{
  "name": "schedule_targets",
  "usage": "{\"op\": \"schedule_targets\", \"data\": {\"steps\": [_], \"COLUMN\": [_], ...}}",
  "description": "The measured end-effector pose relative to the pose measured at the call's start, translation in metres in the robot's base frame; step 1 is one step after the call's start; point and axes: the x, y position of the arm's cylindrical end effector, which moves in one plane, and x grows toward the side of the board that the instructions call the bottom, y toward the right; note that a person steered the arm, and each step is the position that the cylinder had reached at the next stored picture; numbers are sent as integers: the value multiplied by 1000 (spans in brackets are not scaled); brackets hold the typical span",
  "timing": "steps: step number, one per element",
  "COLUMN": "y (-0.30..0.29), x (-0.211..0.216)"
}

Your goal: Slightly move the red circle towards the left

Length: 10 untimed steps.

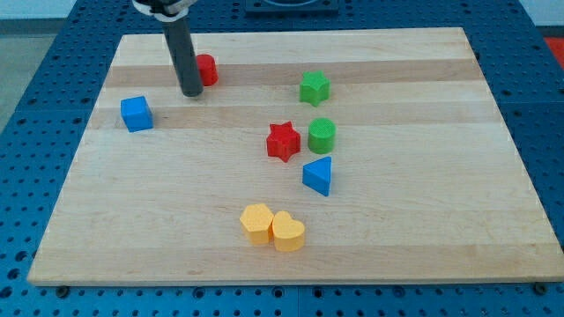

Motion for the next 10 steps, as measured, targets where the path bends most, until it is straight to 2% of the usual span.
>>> {"op": "schedule_targets", "data": {"steps": [1, 2, 3, 4, 8, 9, 10], "y": [2, 43, 83, 64, 7, 14, 7], "x": [22, 32, 25, -46, -48, -32, 3]}}
